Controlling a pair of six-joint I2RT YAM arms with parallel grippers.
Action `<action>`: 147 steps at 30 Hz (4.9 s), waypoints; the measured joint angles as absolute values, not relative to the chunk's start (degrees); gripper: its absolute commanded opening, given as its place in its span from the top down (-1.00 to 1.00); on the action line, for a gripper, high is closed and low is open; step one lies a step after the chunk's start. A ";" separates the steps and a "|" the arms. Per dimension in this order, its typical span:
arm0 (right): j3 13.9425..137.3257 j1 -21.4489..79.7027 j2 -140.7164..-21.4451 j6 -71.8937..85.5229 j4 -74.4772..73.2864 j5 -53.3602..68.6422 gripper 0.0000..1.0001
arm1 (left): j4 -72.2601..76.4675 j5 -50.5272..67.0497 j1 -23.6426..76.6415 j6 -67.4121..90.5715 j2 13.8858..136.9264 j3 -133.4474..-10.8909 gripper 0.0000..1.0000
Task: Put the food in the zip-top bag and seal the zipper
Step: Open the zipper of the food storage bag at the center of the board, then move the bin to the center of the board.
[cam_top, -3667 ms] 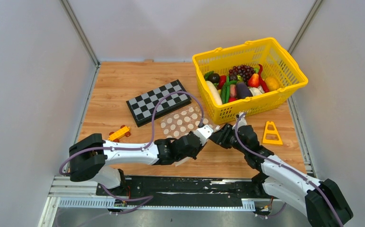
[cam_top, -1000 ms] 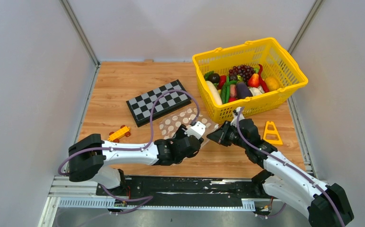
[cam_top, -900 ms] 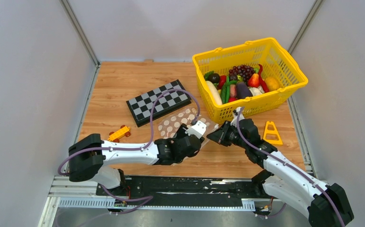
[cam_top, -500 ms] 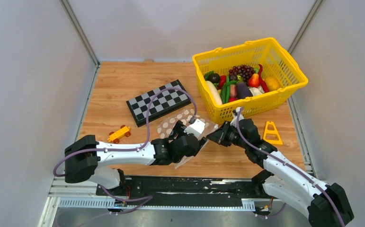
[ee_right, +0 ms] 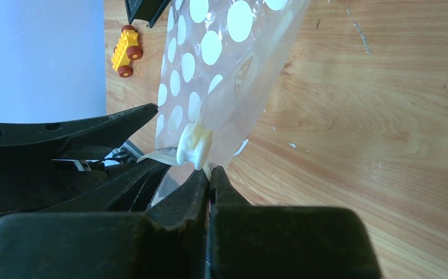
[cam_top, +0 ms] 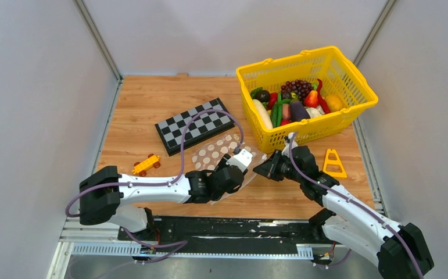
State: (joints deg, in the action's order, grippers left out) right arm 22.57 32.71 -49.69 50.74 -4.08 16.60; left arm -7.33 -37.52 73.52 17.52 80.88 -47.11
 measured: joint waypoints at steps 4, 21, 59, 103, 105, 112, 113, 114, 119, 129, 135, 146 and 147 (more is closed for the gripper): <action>22.92 32.71 -50.39 50.65 -4.12 16.56 1.00 | -8.95 -36.45 73.52 17.43 80.79 -47.11 -0.06; 26.02 32.97 -55.16 46.17 -6.33 16.95 0.92 | -15.31 -33.50 73.52 20.67 78.22 -48.90 1.00; 44.18 59.09 -64.60 39.29 -12.34 -7.77 1.00 | -43.33 -52.88 76.38 60.66 65.41 -55.79 1.00; 74.94 38.92 -65.76 16.29 -29.34 -5.21 -0.20 | -47.24 -48.56 67.29 54.48 60.84 -54.35 1.00; 77.34 32.03 -66.15 15.25 -29.65 -7.53 -0.20 | -46.50 -47.99 67.29 53.89 60.82 -53.91 1.00; 79.07 18.76 -75.88 11.16 -33.89 -11.25 -0.19 | -44.82 -46.00 67.29 52.18 60.16 -53.49 1.00; 79.07 18.37 -77.19 10.52 -34.89 -10.48 -0.20 | -44.62 -45.80 67.29 52.03 59.99 -53.47 1.00; 79.07 17.98 -78.72 9.65 -36.34 -8.91 -0.21 | -44.29 -45.63 67.29 51.79 59.79 -53.39 1.00; 78.50 19.90 -79.83 6.79 -39.59 0.40 -0.22 | -43.94 -45.47 67.26 50.81 59.61 -53.25 1.00; 84.55 32.51 -87.46 5.34 -40.49 3.44 -0.29 | -43.97 -45.30 67.09 50.19 59.44 -53.25 1.00; 91.72 35.24 -93.12 5.65 -41.56 4.99 -0.39 | -44.29 -45.06 67.09 50.22 57.89 -53.19 1.00; 90.54 23.03 -88.62 4.40 -38.76 -7.84 -0.54 | -44.25 -44.75 67.09 49.71 56.51 -53.17 1.00; 90.00 20.73 -88.03 4.67 -38.09 -8.32 -0.55 | -44.16 -44.51 67.09 49.50 56.51 -53.17 1.00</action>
State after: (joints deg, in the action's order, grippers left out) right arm 90.00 20.73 -88.03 4.67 -38.09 -8.32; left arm -44.16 -44.51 67.09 49.50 56.51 -53.17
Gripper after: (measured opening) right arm 0.759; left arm 0.008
